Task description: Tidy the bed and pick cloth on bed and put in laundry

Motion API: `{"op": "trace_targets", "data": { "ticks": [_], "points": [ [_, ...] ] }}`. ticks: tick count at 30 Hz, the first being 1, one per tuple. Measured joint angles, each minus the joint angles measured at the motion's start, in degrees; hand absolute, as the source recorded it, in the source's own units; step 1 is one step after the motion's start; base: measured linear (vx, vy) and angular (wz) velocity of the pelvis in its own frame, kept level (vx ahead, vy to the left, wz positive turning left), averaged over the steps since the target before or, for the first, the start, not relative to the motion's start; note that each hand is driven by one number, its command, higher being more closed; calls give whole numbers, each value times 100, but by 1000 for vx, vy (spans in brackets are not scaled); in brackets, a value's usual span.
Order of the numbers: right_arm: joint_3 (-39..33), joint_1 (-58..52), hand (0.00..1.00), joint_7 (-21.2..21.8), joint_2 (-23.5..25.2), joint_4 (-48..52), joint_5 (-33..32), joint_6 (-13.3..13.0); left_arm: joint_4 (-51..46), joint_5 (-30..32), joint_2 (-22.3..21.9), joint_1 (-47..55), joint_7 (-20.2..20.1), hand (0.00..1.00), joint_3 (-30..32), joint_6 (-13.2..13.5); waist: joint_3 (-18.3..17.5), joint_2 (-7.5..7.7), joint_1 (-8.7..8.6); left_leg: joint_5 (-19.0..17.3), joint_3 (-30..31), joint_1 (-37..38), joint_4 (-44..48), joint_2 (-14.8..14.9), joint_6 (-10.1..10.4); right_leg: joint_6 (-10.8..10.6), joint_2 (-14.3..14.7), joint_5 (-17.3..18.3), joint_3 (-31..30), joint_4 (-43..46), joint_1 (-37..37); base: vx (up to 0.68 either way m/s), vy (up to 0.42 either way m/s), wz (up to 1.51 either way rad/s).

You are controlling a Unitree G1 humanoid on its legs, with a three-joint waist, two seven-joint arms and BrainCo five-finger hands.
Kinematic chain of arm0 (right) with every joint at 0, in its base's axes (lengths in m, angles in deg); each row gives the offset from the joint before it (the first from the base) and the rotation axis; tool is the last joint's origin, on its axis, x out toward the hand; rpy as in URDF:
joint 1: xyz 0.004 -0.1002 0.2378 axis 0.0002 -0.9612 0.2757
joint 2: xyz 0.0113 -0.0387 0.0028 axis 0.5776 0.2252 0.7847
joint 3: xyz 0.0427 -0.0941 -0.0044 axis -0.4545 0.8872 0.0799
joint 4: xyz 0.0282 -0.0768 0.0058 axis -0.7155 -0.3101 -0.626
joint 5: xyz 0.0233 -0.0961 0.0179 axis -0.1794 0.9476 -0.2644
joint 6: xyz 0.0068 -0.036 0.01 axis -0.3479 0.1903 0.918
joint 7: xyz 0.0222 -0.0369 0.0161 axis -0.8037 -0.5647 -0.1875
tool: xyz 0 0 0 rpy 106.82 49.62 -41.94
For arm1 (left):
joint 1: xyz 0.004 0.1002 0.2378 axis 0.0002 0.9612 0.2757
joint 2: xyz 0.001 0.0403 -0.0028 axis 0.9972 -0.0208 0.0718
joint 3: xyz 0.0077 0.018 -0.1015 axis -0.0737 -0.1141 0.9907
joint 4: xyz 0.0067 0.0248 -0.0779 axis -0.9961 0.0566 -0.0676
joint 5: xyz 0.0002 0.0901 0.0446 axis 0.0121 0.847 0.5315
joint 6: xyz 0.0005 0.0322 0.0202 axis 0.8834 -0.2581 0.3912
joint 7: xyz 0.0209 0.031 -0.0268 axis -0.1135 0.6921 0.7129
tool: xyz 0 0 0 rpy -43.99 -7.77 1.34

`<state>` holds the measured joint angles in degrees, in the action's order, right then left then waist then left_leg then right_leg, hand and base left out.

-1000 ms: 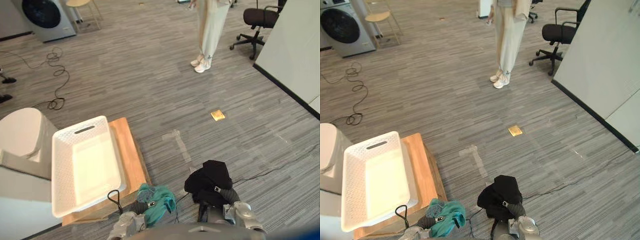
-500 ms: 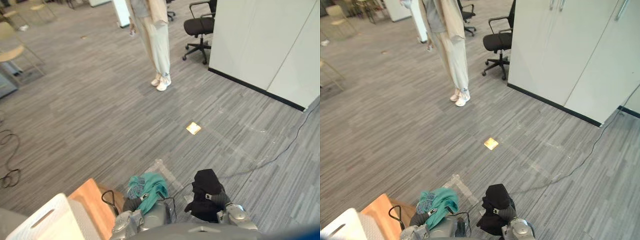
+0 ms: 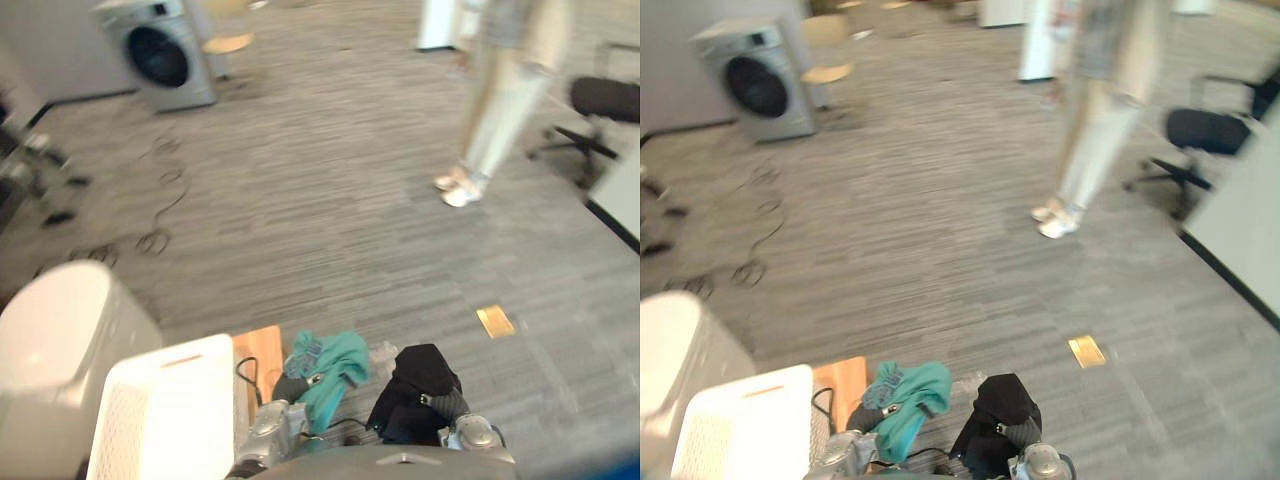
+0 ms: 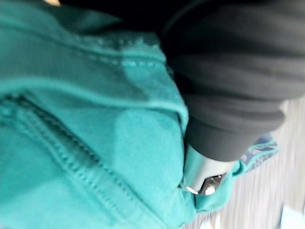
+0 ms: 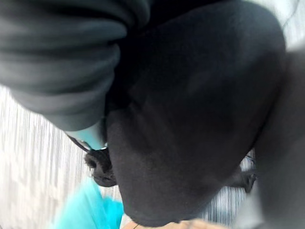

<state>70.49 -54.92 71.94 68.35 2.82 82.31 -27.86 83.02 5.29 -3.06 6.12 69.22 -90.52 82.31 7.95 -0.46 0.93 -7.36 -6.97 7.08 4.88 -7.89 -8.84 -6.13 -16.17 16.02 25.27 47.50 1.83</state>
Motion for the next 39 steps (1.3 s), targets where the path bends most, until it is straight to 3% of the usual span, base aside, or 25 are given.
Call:
{"op": "trace_targets", "data": {
  "ticks": [2,5,7,8,9,10,11,13,14,15,18,19,20,21,23,24,26,28,30,32,35,36,37,38,39],
  "points": [
    [-51,39,100,-44,-75,-44,-12,7,21,-104,94,2,84,100,43,-14,-4,-19,-1,-25,776,48,7,-2,43,30,101,140,-98,-525,-397,324,-103,189],
    [-105,35,100,-84,-84,-3,-34,-2,63,-149,-97,12,98,100,234,-31,-5,-23,18,-52,2100,115,23,3,93,51,209,115,-834,-1393,-879,276,-177,233],
    [268,-34,100,-162,-121,100,-177,2,56,-132,-277,6,100,100,603,-66,9,-25,-12,-158,3107,214,157,118,279,70,468,-18,-2068,-2041,-943,234,-384,236],
    [441,-41,100,-179,-121,99,-217,2,53,-130,-284,7,95,100,683,-65,-8,7,-1,-218,3206,215,245,134,382,49,532,-155,-2309,-2249,-917,240,-451,203],
    [845,-42,100,-184,-62,97,-239,3,40,-132,-264,37,99,100,873,-57,-57,181,77,-372,3077,199,447,137,645,68,474,-775,-2571,-2889,-732,197,-407,166],
    [1209,-32,100,-177,58,71,-234,5,22,-137,-219,89,101,100,1123,-60,-64,371,171,-636,2785,222,589,167,868,-265,292,-1234,-2556,-3173,-621,197,-413,153],
    [1333,3,100,-164,88,26,-232,6,17,-159,-255,126,99,100,1260,-62,-74,361,173,-783,2616,190,668,323,883,-262,373,-1058,-2437,-3200,-487,172,-402,102],
    [1642,215,100,-84,101,-78,-236,39,-15,-435,-536,346,94,100,1713,-6,-96,-77,225,-853,1951,177,660,927,1022,-156,721,-989,-1921,-3540,-72,113,-308,67],
    [1661,240,100,-51,104,-79,-234,52,-18,-473,-581,393,91,100,1793,5,-97,-132,195,-811,1702,175,611,1034,1079,-129,742,-976,-1768,-3611,32,64,-252,106],
    [1708,166,100,-17,102,-83,-230,101,-28,-646,-624,440,84,100,1863,43,-99,-168,171,-721,1062,157,569,1231,1152,-60,730,-936,-1413,-3724,256,4,-220,135],
    [1694,141,100,-13,64,-73,-239,256,-147,-556,-620,509,87,100,1854,184,-90,-106,175,-447,-536,53,522,1645,1122,7,521,-891,-531,-3892,563,-10,-148,157],
    [1557,115,100,-50,-4,-78,-239,299,-162,-309,-600,496,111,100,1813,244,-88,-82,144,-176,-1424,-17,493,1765,1154,-46,316,-901,-52,-3921,747,96,-4,183],
    [1456,51,100,-68,-57,-117,-287,334,-155,-101,-598,488,194,100,1738,289,-78,-73,148,-3,-1709,-33,420,1772,1303,-87,182,-911,246,-3920,888,114,45,181],
    [1372,47,100,-78,-80,-155,-324,347,-147,-2,-559,478,263,100,1652,309,-69,-55,163,27,-1776,-107,428,1688,1283,-107,80,-923,407,-3908,956,104,143,126],
    [1063,49,100,-161,-44,-264,-481,394,-81,139,-281,480,338,100,1228,326,-40,136,194,198,-2161,-235,374,1360,1013,-194,-207,-982,935,-3950,1163,42,213,123],
    [1016,46,100,-185,-13,-265,-520,390,-86,158,-211,471,343,100,1168,324,-15,195,196,255,-2219,-238,261,1280,959,-194,-251,-983,1042,-3952,1184,4,187,102],
    [881,42,100,-221,95,-271,-701,389,-13,441,36,428,332,100,868,271,26,363,194,904,-2022,21,-889,837,880,-186,-348,-997,1213,-3959,1146,-50,126,64],
    [778,88,100,-237,111,-243,-808,393,47,602,119,320,328,100,618,224,136,407,140,1045,-1727,14,-1090,701,850,-164,-343,-963,1276,-3995,1181,-86,64,57],
    [710,65,100,-260,107,-241,-928,395,92,680,165,257,325,100,450,148,150,388,155,1063,-1546,23,-1108,671,828,-87,-279,-754,1185,-4000,1242,-85,-23,54],
    [701,109,100,-284,87,-222,-917,390,139,840,217,243,325,100,318,105,141,422,9,1081,-1357,29,-1111,588,804,-156,-287,-532,1063,-3851,1297,-71,-30,73],
    [482,39,100,-313,112,-247,-924,396,192,955,296,164,327,100,227,3,118,544,38,830,-1573,-19,-1011,311,754,-278,-662,-369,1239,-3487,1264,30,64,49],
    [325,-39,100,-332,74,-237,-1083,372,198,1045,350,162,336,100,21,-50,120,520,-80,508,-1845,-120,-560,181,657,-140,-783,-390,1149,-2981,1217,160,115,93],
    [194,24,100,-343,-1,-126,-1208,368,272,1115,315,108,339,100,-167,-155,135,381,-226,471,-1470,-130,-565,293,351,443,-760,-521,325,-1937,713,146,111,126],
    [181,9,100,-363,-12,-40,-1277,335,307,1175,316,86,335,100,-249,-227,128,291,-329,449,-1266,-136,-614,416,391,561,-579,-576,-118,-1668,501,91,34,159],
    [183,-50,100,-433,-9,-31,-1359,249,336,1216,297,-29,338,100,-309,-337,136,184,-401,558,-934,-124,-772,639,435,372,28,-235,-758,-1943,349,134,-50,148]
  ]
}}
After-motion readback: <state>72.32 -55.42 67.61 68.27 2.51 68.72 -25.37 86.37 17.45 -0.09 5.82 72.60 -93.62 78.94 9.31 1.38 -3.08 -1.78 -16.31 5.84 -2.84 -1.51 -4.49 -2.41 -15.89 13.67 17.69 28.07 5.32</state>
